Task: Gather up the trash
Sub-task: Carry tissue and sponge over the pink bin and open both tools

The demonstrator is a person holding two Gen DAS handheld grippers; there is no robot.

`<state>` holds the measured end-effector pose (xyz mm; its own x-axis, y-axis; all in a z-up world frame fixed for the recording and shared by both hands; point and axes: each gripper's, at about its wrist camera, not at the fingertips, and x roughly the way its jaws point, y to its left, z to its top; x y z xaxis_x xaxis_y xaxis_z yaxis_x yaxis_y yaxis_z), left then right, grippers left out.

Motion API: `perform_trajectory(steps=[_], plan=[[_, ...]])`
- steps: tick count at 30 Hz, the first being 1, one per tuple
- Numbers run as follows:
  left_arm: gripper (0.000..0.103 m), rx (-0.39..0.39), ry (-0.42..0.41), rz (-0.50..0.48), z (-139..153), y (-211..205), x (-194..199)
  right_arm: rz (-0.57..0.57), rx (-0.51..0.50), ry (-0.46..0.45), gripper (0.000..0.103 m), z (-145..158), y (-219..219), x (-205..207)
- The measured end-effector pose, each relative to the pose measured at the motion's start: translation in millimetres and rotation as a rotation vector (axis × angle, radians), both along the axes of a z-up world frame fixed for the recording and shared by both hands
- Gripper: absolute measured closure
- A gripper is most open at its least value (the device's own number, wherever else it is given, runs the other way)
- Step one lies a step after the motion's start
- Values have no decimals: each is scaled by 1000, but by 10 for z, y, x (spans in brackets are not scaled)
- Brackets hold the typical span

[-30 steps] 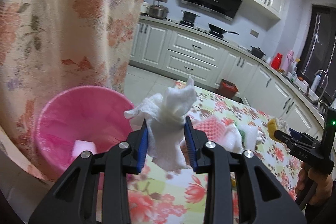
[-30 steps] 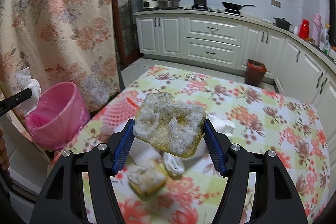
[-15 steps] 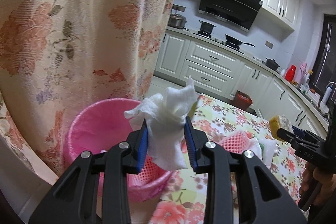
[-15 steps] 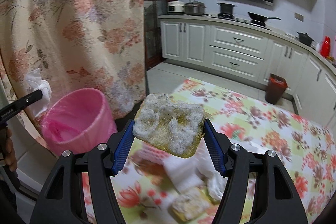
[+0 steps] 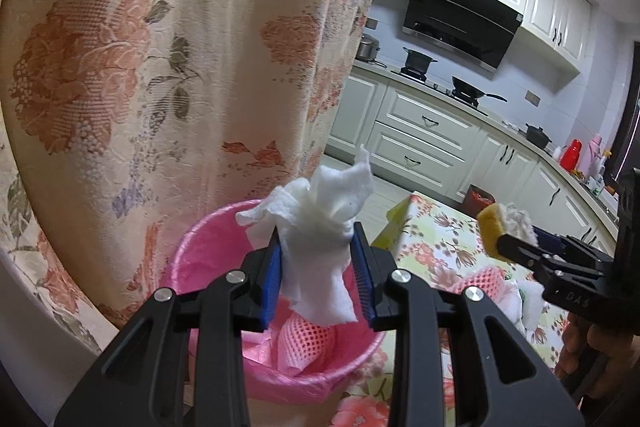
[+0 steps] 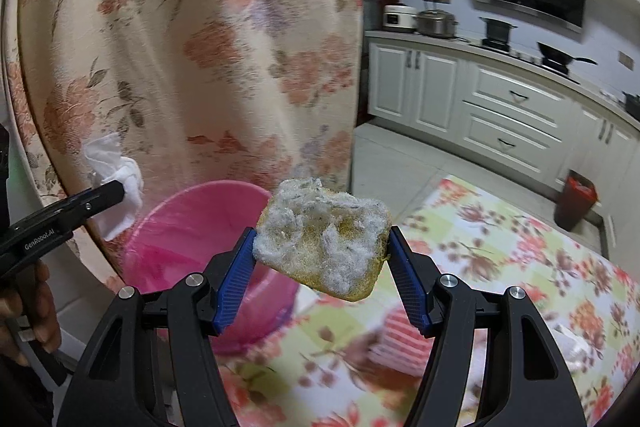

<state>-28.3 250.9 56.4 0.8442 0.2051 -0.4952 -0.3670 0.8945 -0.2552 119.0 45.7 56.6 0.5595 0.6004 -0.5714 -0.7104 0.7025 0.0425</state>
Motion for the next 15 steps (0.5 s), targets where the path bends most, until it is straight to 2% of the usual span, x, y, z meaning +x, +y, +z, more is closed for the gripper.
perform_trajectory(steps=[15], plan=[[69,-6,-13,29,23,253,-30,151,-6,9,40,-11,795,-20]])
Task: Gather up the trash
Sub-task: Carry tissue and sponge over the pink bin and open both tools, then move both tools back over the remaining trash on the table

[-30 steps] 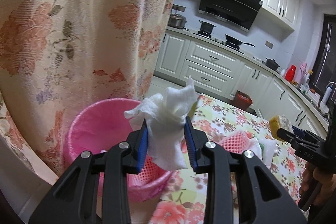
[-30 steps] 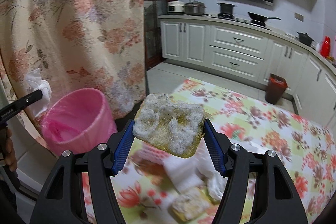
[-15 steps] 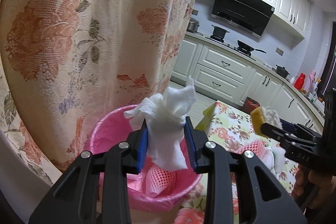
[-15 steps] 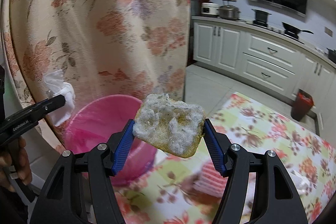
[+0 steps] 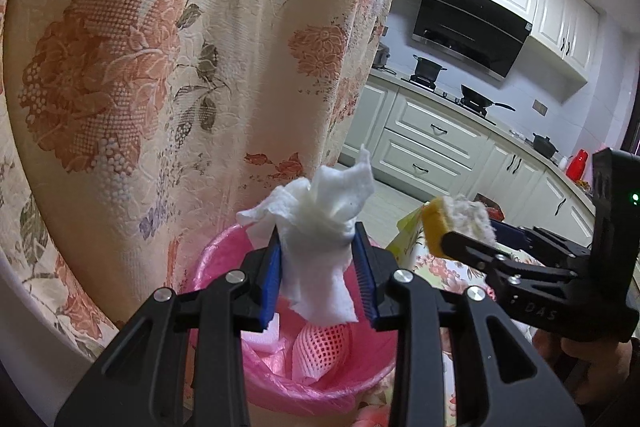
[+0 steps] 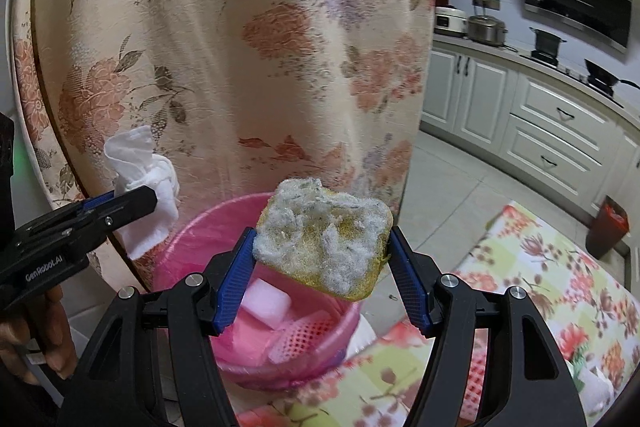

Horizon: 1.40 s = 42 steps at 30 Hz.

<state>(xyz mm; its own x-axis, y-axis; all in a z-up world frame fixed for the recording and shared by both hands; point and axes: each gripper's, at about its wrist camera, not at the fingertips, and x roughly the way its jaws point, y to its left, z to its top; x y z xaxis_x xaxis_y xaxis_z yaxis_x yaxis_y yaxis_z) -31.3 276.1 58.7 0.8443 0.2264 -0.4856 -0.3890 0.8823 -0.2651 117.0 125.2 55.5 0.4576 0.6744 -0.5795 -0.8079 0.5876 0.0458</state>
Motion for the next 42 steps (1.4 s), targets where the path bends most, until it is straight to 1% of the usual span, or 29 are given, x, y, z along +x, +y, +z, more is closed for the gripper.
perform_trajectory(steps=[1,2,3,4,6,13,20,22,23,26,31,35,42], plan=[[68,-1,-1,0,3,8,1,7,3,-1,38,-1,36,6],[63,-2,-2,1,3,4,2,11,4,-1,37,4,53,10],[58,-5,-4,3,1,16,0,14,1,-2,32,-2,84,19],[57,-8,-7,5,2,30,-6,13,1,-5,29,-4,93,26],[51,-10,-11,9,3,46,-13,14,-1,-6,27,-16,113,43],[51,-12,-9,11,-5,62,-29,-18,-1,0,27,-39,41,95],[51,-29,-2,-6,-24,-26,-7,-57,2,-3,27,-49,-193,50],[48,-28,2,-17,-22,-75,3,-73,11,-1,25,-47,-307,35],[44,-25,1,-19,-16,-95,1,-84,16,1,25,-46,-381,29],[44,-20,-2,-29,5,-180,3,-111,21,0,25,-41,-548,29],[44,-13,-10,-58,25,-374,23,-180,28,-6,25,-39,-968,21],[40,-10,-13,-88,46,-571,75,-242,28,0,25,-77,-1336,22],[37,-1,-10,-150,65,-969,178,-340,24,13,25,-179,-1950,23]])
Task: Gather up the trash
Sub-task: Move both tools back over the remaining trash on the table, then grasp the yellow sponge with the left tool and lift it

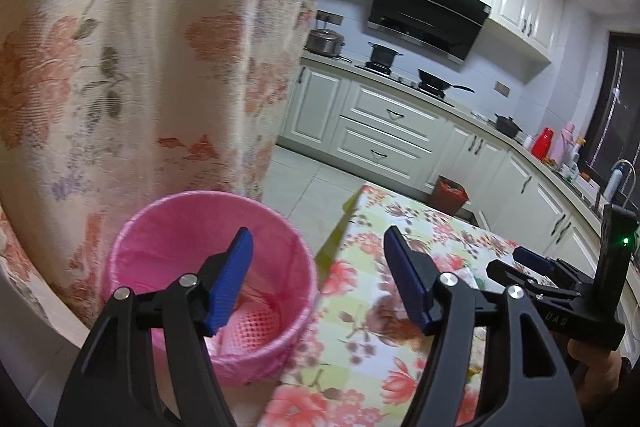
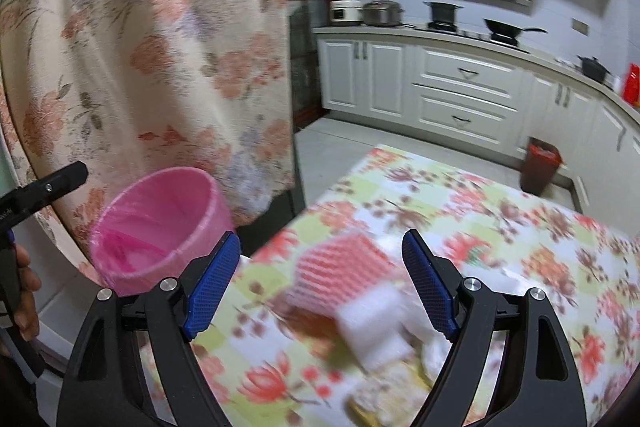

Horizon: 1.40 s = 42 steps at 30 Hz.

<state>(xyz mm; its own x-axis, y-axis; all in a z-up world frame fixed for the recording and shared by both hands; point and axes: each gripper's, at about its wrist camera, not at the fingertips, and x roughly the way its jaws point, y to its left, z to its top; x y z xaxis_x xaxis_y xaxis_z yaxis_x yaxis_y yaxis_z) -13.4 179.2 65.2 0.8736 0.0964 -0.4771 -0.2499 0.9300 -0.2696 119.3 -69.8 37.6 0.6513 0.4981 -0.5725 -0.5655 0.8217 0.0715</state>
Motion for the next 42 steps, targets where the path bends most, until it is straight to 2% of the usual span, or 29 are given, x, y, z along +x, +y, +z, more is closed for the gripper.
perform_trajectory(steps=[8,20,29,42], plan=[[37,7,16,-70,-33,-386,114,-101,6,20,25,-113,-673,-39],[37,33,51,-173,-135,-978,301,-205,17,62,24,-319,-1406,-75],[37,46,86,-232,-277,-1311,486,-266,23,98,24,-499,-1799,-59],[37,38,164,-290,-604,-1597,808,-303,29,152,22,-735,-2056,43]])
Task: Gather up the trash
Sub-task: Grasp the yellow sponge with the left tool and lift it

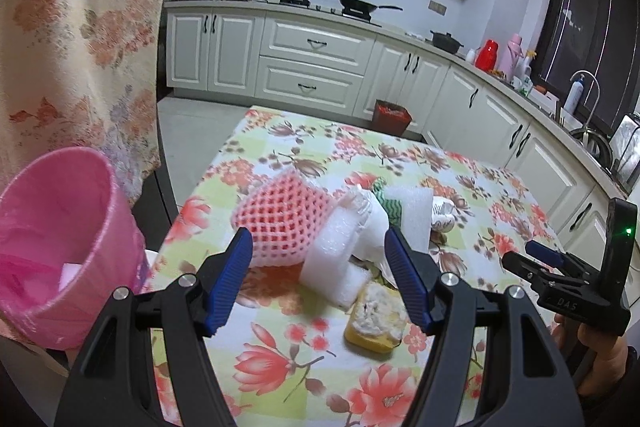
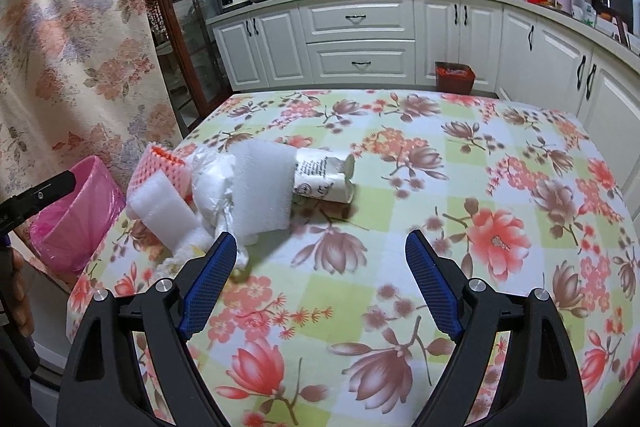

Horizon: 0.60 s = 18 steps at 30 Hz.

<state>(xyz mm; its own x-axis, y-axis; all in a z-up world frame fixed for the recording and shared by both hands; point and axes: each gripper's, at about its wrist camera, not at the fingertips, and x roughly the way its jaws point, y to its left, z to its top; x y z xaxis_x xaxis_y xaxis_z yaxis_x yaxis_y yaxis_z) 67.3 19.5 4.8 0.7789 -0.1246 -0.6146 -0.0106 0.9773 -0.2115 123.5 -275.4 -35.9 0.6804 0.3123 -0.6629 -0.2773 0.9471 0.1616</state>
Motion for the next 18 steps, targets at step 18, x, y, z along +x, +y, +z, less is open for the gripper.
perform_trajectory(steps=[18], plan=[[37,-6,183,-159,-760,-736,219,-44,0,61,22,-283,-282,107]])
